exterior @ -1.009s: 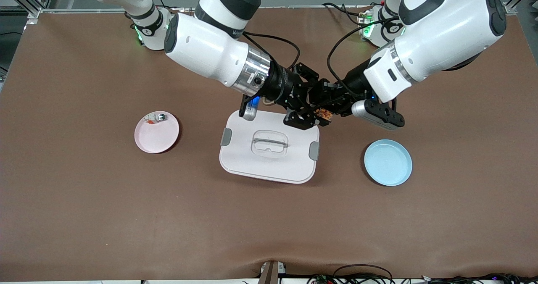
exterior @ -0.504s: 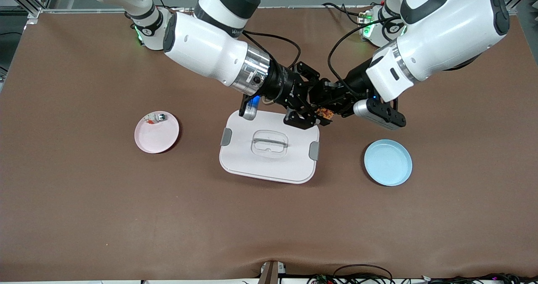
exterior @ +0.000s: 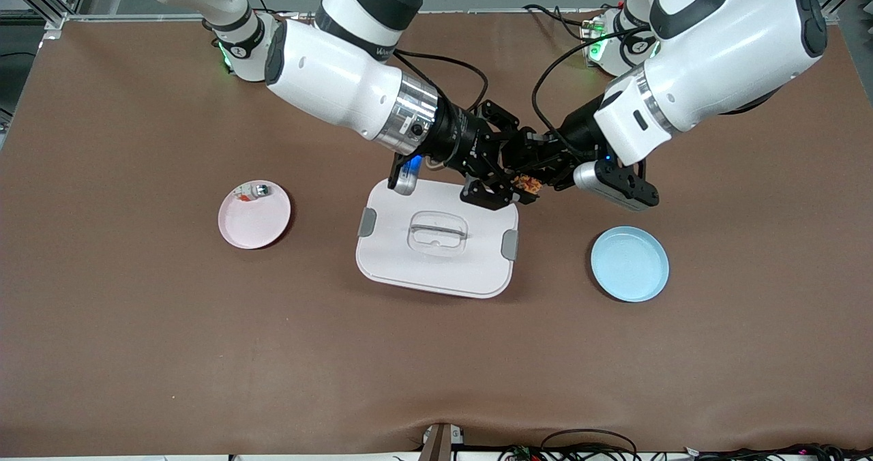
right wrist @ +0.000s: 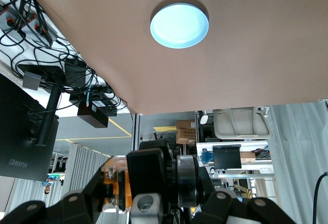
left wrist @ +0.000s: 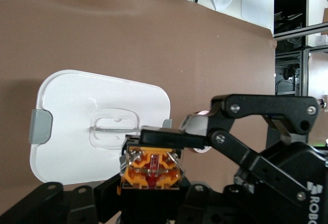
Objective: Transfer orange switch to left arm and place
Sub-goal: 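Grasp the switch with the left gripper from the right gripper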
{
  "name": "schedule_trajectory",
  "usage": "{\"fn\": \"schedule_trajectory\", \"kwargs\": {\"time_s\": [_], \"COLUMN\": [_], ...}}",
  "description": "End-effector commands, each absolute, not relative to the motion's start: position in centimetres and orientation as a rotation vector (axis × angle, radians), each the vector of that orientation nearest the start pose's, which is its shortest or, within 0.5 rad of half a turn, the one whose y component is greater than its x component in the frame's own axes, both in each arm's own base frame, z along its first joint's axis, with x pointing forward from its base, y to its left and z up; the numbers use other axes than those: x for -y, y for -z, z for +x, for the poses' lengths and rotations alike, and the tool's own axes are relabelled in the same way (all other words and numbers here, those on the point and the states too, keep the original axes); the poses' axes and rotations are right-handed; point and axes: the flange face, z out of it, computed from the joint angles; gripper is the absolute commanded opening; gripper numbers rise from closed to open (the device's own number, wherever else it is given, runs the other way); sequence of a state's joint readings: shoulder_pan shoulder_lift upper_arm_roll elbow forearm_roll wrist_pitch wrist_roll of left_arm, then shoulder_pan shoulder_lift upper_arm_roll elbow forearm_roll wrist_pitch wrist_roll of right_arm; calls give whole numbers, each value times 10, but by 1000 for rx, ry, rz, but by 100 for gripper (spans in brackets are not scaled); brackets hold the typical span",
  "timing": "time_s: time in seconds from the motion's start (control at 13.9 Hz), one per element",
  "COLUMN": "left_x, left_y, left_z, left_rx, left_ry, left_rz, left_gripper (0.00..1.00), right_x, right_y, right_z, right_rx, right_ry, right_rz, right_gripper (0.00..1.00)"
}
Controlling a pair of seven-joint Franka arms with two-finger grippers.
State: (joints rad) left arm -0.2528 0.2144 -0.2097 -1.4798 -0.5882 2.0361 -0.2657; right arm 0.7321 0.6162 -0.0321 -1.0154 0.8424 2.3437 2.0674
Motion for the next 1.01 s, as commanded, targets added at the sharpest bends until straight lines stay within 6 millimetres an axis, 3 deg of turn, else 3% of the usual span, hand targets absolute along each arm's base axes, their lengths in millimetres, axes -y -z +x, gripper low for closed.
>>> {"fn": "schedule_trajectory", "kwargs": {"time_s": [0.0,0.94], "left_x": [301,296], "left_y": [-604,-604], "left_z": [585,585], "left_rx": [9,31], "left_ry": [-142,-142], "left_rz": [2462,2471], "left_gripper": [0,0], "right_x": [-514,-503], "right_y": [-585,-581], "right_z": [584,592], "right_rx": [-1700,-1670], "right_ry": [-752,-731], "right_rz": [-1449,-1524], "right_gripper": [100,100]}}
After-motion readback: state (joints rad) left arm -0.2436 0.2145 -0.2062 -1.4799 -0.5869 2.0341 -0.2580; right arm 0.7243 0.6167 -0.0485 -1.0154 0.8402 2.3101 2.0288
